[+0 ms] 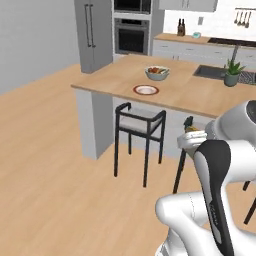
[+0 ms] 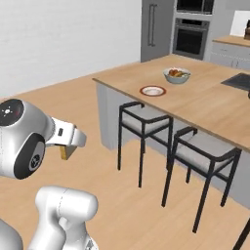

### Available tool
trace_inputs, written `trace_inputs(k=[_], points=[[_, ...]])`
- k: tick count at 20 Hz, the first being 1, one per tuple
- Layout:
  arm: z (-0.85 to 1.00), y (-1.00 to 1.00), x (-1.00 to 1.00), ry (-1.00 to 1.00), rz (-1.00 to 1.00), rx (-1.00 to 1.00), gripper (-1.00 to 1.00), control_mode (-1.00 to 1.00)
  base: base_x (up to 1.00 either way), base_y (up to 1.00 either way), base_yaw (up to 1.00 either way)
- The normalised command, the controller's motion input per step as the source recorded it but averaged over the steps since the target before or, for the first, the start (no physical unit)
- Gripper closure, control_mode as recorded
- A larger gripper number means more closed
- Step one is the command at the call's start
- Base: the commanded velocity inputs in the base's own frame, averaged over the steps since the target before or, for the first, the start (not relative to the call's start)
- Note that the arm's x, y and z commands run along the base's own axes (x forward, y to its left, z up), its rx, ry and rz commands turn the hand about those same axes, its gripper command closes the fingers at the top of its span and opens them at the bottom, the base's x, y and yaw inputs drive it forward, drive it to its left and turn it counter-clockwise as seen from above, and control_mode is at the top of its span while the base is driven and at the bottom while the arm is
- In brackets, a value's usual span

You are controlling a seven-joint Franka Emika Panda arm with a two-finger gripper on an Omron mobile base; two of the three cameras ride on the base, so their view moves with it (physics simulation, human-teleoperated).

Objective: Start the toaster. Once the lever pops up, take the bread to the plate on the dining counter.

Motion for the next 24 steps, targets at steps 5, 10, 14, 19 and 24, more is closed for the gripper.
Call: trace_inputs(k=[5, 10, 14, 19, 24], points=[[0.00, 0.00, 0.00, 0.00, 0.00, 0.00, 1.00, 1.00, 0.99, 0.98, -0.41], [0.00, 0.00, 0.00, 0.00, 0.00, 0.00, 1.00, 1.00, 0.92, 0.93, -0.43], [0.00, 0.00, 0.00, 0.00, 0.00, 0.00, 1.00, 1.00, 0.87, 0.92, -0.46], [0.00, 0.00, 0.00, 0.00, 0.00, 0.00, 1.00, 1.00, 0.80, 0.86, -0.47], [0.00, 0.00, 0.00, 0.00, 0.00, 0.00, 1.00, 1.00, 0.77, 0.81, -0.48]])
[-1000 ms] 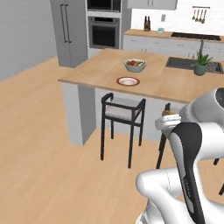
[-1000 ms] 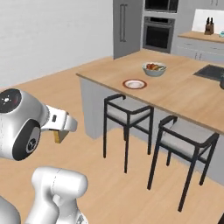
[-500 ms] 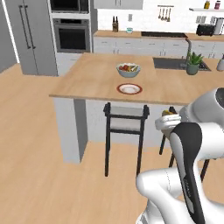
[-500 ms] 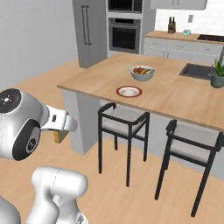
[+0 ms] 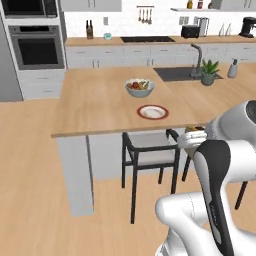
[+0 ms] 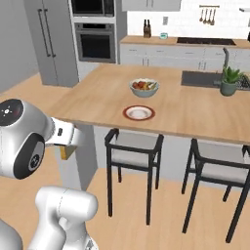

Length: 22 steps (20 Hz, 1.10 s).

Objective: Start the toaster. Once the lever pops up, take the bread to the plate on the dining counter.

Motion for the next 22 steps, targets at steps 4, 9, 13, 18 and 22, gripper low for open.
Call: trace_inputs(k=[4, 9, 13, 18, 22], points=[[0.00, 0.00, 0.00, 0.00, 0.00, 0.00, 1.00, 1.00, 0.72, 0.78, -0.45], [0.00, 0.00, 0.00, 0.00, 0.00, 0.00, 1.00, 1.00, 0.45, 0.11, -0.18], [0.00, 0.00, 0.00, 0.00, 0.00, 0.00, 1.00, 1.00, 0.42, -0.52, 0.13], [0.00, 0.00, 0.00, 0.00, 0.00, 0.00, 1.00, 1.00, 0.48, -0.47, 0.21], [0.00, 0.00, 0.00, 0.00, 0.00, 0.00, 1.00, 1.00, 0.41, -0.26, 0.14]])
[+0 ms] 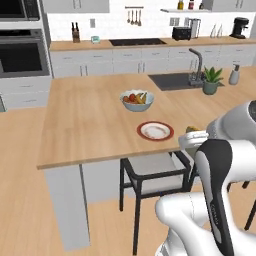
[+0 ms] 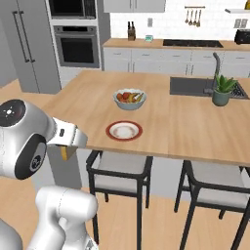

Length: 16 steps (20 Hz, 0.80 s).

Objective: Start the toaster. Once the lever pops up, take the bread to the plate on the dining counter.

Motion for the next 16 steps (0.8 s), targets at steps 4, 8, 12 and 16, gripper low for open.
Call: trace_inputs(k=[4, 8, 12, 16], points=[[0.00, 0.00, 0.00, 0.00, 0.00, 0.00, 1.00, 1.00, 0.45, -0.20, 0.10], [0.00, 0.00, 0.00, 0.00, 0.00, 0.00, 1.00, 1.00, 0.41, -0.27, 0.08], [0.00, 0.00, 0.00, 0.00, 0.00, 0.00, 1.00, 1.00, 0.47, -0.39, 0.00], [0.00, 0.00, 0.00, 0.00, 0.00, 0.00, 1.00, 1.00, 0.52, -0.13, -0.09]])
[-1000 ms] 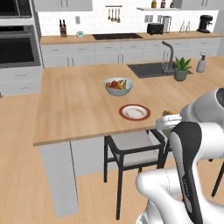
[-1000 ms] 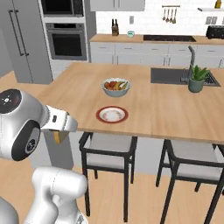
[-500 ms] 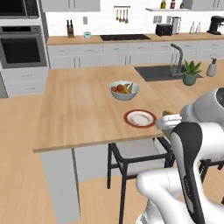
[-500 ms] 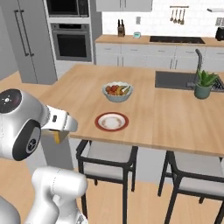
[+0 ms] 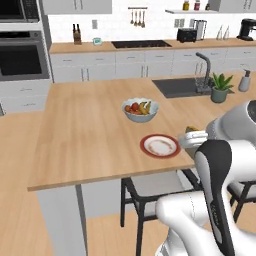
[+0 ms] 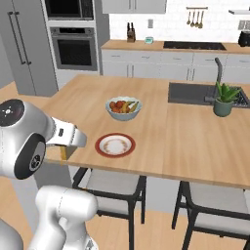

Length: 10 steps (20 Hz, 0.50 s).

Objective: Start the toaster. Once the lever pops up, take the bread to the plate on the dining counter.

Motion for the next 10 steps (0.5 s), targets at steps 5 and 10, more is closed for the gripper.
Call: trace_inputs(k=[5, 10], points=[[0.00, 0.00, 0.00, 0.00, 0.00, 0.00, 1.00, 1.00, 0.59, -0.05, -0.12], [0.00, 0.00, 0.00, 0.00, 0.00, 0.00, 1.00, 1.00, 0.33, -0.17, -0.02]])
